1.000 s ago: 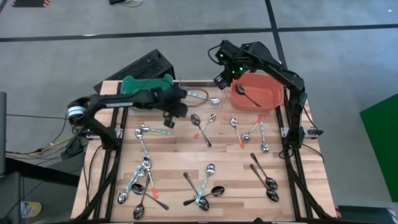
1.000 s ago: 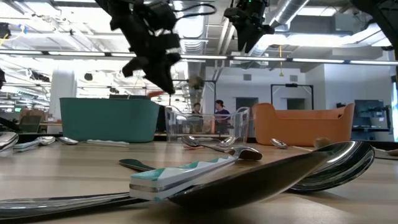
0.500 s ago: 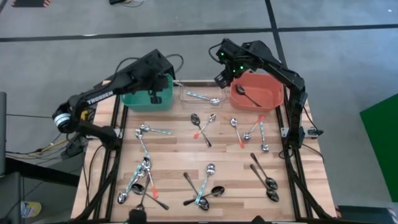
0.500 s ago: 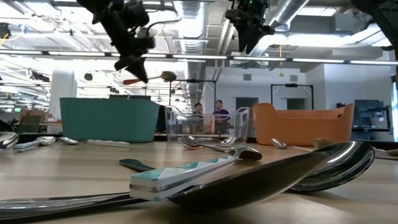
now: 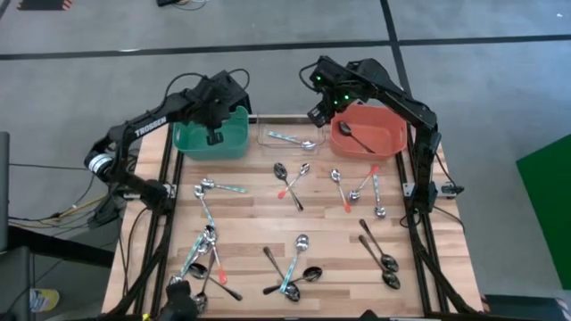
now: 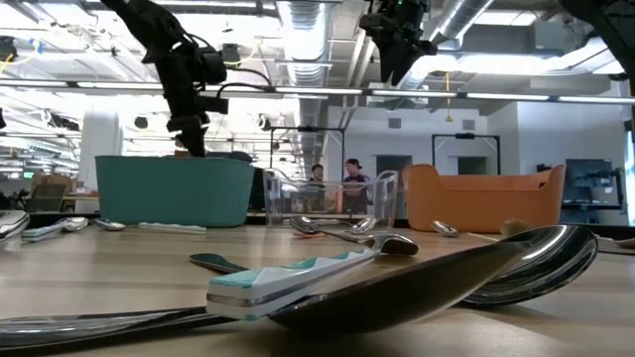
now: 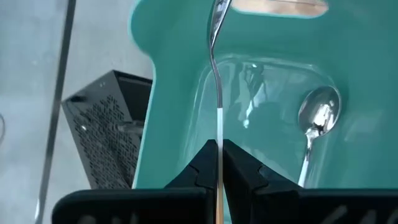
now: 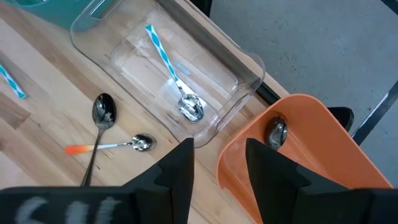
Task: Sort silverware by color (type)
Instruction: Put the orange spoon into the green bin
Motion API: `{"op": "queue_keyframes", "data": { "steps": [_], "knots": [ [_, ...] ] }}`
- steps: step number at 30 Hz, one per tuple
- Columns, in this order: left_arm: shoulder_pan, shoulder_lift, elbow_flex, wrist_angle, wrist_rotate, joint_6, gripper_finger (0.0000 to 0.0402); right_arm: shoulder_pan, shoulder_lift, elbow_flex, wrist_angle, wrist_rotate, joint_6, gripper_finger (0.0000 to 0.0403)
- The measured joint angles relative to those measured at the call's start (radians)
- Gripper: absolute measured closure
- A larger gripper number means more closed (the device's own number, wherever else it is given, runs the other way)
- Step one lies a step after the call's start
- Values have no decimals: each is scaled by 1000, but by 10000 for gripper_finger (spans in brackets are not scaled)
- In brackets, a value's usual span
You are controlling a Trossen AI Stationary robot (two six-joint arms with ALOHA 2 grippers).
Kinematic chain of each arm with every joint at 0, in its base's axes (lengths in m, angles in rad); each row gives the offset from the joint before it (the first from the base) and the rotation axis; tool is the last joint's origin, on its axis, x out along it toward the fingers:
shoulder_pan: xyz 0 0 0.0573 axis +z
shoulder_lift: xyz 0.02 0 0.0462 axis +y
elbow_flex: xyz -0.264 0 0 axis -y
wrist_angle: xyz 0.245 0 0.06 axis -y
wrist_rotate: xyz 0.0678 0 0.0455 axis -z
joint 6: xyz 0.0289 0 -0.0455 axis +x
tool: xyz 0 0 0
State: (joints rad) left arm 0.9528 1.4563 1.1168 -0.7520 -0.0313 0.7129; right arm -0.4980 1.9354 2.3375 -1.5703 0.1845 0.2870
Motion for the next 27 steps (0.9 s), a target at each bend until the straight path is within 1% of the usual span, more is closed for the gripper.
{"op": "queue_keyframes", "data": {
  "steps": [7, 14, 19, 27],
  "knots": [
    [39, 20, 0, -25, -1, -44, 401, 0, 0, 0, 0, 0, -5, 236],
    [52, 43, -45, -43, 0, -48, 401, 0, 0, 0, 0, 0, -8, 236],
    [56, 83, -79, -25, -7, -54, 402, 0, 0, 0, 1, 0, -8, 236],
    [57, 171, -82, 2, -1, -106, 402, 0, 0, 0, 7, 0, -11, 236]
  ]
}}
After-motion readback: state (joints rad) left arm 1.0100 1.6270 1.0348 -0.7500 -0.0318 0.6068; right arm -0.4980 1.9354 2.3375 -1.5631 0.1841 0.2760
